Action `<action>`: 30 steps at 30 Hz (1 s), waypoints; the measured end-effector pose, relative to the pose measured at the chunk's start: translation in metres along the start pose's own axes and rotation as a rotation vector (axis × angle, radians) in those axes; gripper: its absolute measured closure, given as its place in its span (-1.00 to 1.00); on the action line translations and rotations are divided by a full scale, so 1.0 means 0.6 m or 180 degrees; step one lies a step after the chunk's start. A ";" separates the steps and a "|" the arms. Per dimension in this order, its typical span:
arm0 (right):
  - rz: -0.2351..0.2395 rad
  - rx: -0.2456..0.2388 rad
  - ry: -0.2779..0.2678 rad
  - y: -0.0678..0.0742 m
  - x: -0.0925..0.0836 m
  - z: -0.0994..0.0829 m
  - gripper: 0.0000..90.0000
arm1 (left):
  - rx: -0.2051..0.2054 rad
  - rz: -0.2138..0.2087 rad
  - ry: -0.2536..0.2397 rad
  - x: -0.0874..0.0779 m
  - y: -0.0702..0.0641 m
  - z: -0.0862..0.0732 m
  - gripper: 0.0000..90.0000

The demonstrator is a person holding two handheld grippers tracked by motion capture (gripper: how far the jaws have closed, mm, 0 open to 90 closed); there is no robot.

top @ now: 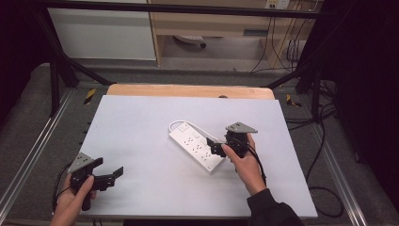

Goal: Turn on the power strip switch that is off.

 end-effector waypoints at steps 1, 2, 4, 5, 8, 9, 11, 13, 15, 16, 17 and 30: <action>-0.0003 -0.0008 -0.0002 -0.001 -0.001 0.000 -0.89 | 0.0003 0.0000 -0.0003 0.000 0.000 0.000 -0.87; -0.0002 -0.0006 0.0001 -0.001 -0.002 0.000 -0.89 | 0.0010 -0.0005 -0.0010 -0.001 0.000 0.000 -0.87; -0.0006 -0.0009 -0.0017 -0.001 -0.003 0.001 -0.89 | 0.0012 -0.0005 -0.0007 -0.001 0.000 0.000 -0.87; -0.0010 -0.0010 -0.0017 -0.002 -0.004 0.001 -0.89 | 0.0011 -0.0006 -0.0006 0.000 0.000 0.000 -0.87; -0.0029 -0.0019 -0.0028 -0.004 -0.006 0.003 -0.89 | 0.0016 -0.0010 -0.0011 -0.001 -0.001 0.000 -0.87; -0.0036 -0.0016 -0.0034 -0.004 -0.007 0.003 -0.89 | 0.0018 -0.0011 -0.0013 -0.001 -0.001 0.000 -0.87; -0.0042 -0.0032 -0.0039 -0.006 -0.009 0.004 -0.90 | 0.0014 -0.0005 -0.0012 -0.001 0.000 0.000 -0.87; -0.0058 -0.0041 -0.0050 -0.008 -0.012 0.006 -0.90 | 0.0015 -0.0008 -0.0010 -0.001 0.000 0.001 -0.87; -0.0080 -0.0047 -0.0067 -0.012 -0.017 0.009 -0.91 | 0.0015 -0.0004 -0.0012 -0.001 0.000 0.001 -0.87; -0.0083 -0.0046 -0.0075 -0.014 -0.021 0.010 -0.92 | 0.0017 -0.0004 -0.0011 -0.001 0.000 0.001 -0.87; -0.0088 -0.0048 -0.0083 -0.017 -0.024 0.011 -0.92 | 0.0019 -0.0007 -0.0011 -0.001 -0.001 0.001 -0.87; -0.0119 -0.0018 -0.0141 -0.052 -0.057 0.020 -0.95 | 0.0015 -0.0019 -0.0034 -0.002 -0.001 0.001 -0.87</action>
Point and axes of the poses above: each handheld gripper's, and its own axes: x roughly forward along the jaws, z roughly out of its top, y roughly to its left, the point moved 3 cm from there along x, roughly forward along the jaws, and after that the axes turned 9 degrees about -z, right-handed, at the moved point
